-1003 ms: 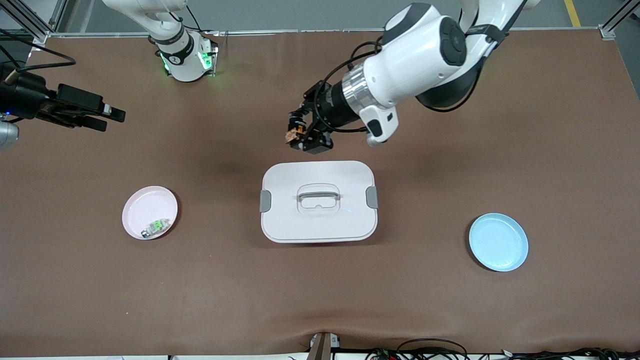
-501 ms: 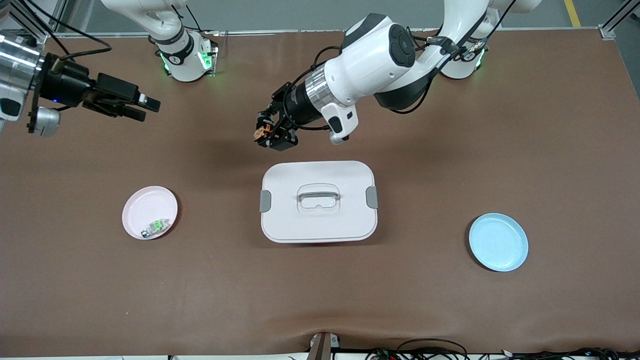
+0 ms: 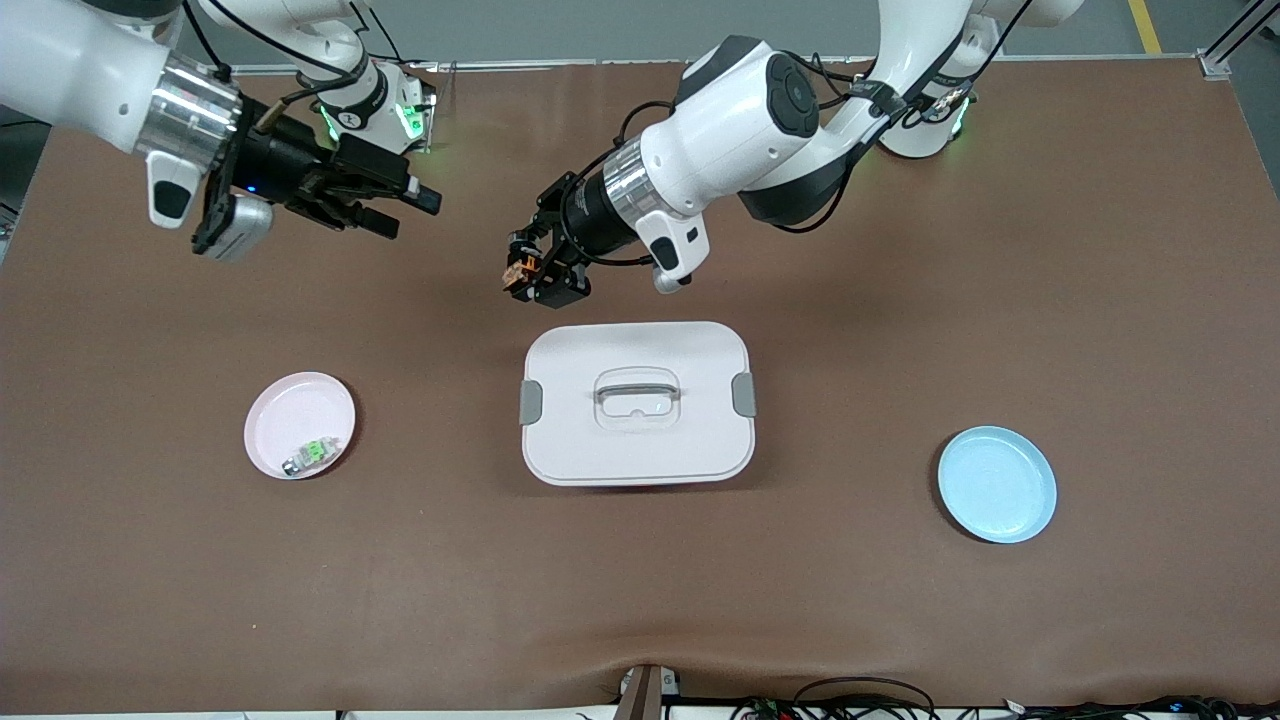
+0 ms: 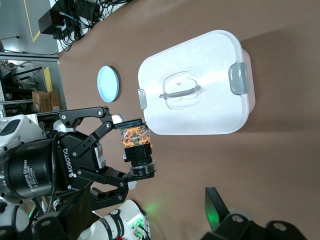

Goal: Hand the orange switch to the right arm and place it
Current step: 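Hold the switch with the left gripper while the right gripper approaches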

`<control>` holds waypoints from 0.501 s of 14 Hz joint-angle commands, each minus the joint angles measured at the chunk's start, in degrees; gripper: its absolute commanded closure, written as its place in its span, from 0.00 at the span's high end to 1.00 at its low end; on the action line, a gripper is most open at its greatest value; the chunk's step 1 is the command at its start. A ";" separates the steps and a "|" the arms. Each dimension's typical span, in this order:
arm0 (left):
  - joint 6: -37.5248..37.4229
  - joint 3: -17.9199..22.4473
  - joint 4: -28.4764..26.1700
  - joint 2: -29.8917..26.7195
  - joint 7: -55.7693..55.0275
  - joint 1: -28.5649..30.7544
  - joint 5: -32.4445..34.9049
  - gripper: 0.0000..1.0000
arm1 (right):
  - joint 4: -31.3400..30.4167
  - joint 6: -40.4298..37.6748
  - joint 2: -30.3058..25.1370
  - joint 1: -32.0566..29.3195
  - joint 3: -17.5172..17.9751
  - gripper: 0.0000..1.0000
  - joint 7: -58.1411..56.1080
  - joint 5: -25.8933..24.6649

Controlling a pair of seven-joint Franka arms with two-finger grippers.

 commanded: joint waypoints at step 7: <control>0.89 0.18 1.05 0.42 -1.52 -1.07 2.37 0.45 | -3.39 9.02 1.29 1.86 3.39 1.00 0.16 -0.35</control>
